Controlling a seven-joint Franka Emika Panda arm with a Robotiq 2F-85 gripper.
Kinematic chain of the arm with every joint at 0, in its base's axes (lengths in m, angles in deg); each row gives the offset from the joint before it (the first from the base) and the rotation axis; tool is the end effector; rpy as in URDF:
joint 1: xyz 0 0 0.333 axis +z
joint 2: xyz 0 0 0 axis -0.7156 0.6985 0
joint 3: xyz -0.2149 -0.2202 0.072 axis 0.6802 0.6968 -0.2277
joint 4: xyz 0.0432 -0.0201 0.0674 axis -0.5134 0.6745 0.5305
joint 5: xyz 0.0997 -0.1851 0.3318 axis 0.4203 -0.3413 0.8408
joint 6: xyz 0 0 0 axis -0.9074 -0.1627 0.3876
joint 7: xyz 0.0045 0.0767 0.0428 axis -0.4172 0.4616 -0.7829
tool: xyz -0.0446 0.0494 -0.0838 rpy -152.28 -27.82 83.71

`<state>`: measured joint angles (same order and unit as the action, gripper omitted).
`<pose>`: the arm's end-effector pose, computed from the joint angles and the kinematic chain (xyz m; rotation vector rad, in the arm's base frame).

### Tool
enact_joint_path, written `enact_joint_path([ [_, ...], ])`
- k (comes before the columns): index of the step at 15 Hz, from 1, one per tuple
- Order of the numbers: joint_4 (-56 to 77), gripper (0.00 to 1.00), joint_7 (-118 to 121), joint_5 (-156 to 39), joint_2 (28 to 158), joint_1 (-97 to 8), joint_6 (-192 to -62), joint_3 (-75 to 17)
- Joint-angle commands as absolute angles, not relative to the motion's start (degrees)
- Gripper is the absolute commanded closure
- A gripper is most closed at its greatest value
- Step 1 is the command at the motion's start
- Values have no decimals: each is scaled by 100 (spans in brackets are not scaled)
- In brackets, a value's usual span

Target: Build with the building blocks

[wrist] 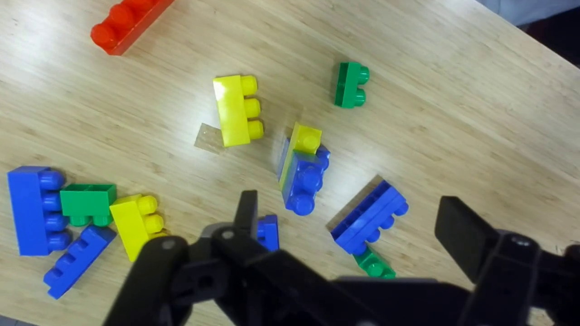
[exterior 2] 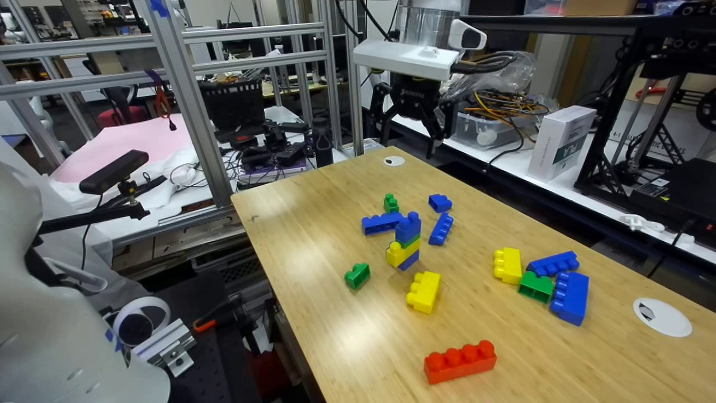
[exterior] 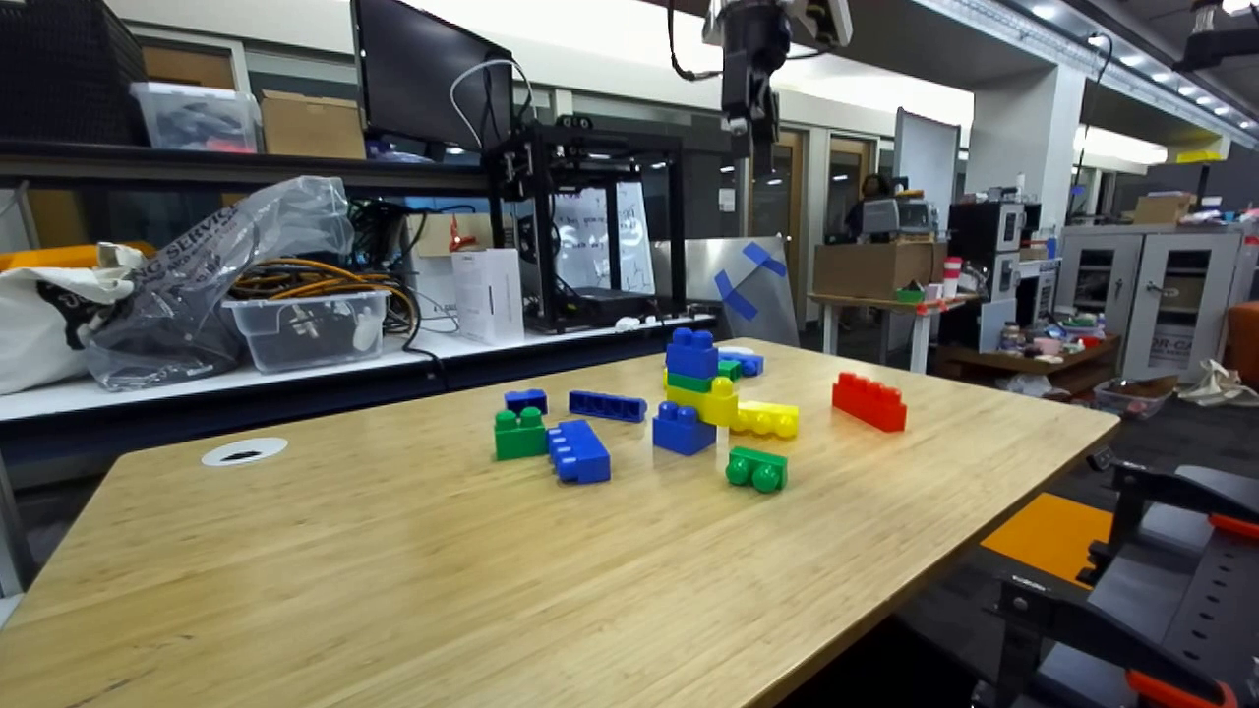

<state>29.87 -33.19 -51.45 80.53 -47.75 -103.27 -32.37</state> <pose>0.5644 -0.0213 0.4401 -2.9746 -0.6840 0.0819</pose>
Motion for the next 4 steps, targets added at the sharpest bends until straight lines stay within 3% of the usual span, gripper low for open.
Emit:
enact_joint_path([
  [1, 2976, 0, -3340, -5082, 8051, -4793, -10306, -3230],
  [4, 2976, 0, -3340, -5057, 8051, -4777, -10296, -3249],
])
